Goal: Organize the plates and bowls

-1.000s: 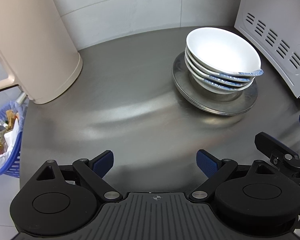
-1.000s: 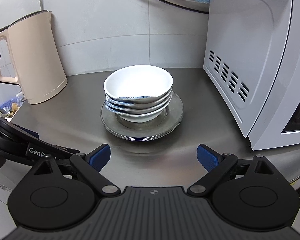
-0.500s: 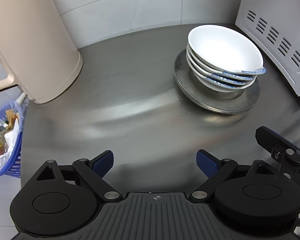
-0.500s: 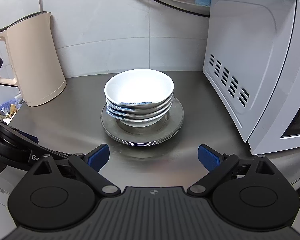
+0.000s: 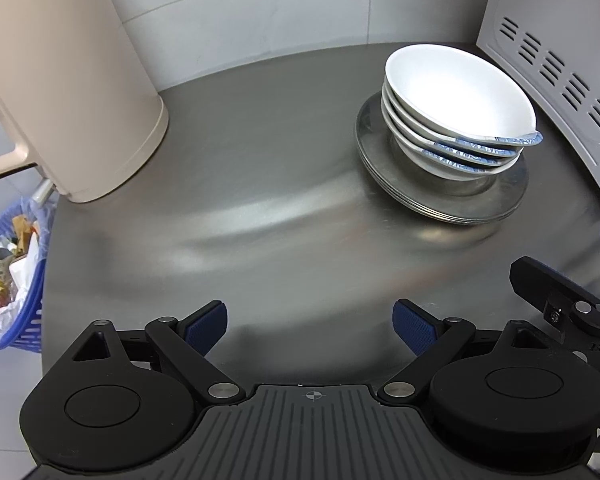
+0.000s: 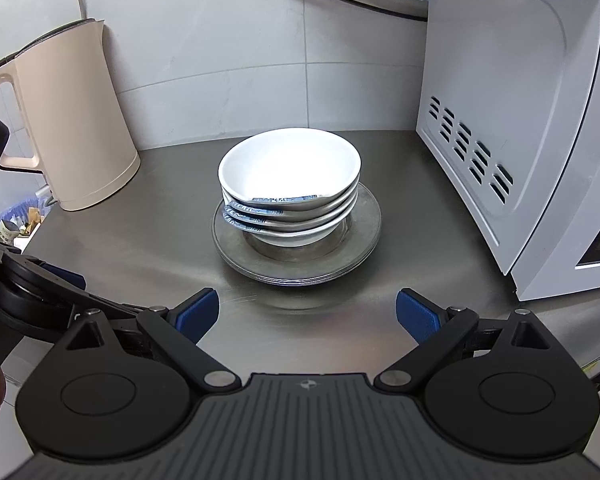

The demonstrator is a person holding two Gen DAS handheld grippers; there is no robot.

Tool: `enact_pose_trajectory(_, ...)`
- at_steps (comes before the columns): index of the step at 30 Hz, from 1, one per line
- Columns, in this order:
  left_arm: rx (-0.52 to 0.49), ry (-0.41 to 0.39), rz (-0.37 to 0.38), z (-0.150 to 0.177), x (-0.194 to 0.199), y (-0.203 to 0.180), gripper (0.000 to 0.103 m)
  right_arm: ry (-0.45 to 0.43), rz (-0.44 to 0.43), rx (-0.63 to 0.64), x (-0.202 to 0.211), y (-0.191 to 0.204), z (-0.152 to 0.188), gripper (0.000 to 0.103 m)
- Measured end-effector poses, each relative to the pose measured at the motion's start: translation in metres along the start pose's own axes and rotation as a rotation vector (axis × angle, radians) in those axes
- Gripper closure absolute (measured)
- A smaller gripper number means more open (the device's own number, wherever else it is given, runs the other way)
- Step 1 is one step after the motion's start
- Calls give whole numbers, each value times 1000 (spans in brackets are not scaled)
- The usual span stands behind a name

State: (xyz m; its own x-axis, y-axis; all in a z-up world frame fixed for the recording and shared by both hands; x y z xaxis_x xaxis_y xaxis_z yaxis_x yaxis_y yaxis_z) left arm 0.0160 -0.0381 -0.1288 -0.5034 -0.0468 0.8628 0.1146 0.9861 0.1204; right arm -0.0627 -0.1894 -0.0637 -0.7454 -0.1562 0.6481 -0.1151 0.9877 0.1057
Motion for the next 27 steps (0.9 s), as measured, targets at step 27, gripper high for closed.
enact_pose_trajectory(27,-10,9,4,8,-2,-1,0,19,11,-5,-1,1,0,4)
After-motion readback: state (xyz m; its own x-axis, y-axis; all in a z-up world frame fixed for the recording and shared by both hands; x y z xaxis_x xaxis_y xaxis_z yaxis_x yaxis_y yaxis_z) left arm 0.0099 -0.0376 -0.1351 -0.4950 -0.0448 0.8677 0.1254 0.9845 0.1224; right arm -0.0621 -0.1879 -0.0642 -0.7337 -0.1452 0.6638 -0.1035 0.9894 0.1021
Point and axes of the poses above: each gripper's, at about its wrist camera, not at the fingertips, and x roughly against the way its jaws point, y to its left, z to its underside, the point moved 8 cm from there along -x, roughly the way its jaws point, and after that the axes turned 4 degrees about -z, right-handed, at the moved point
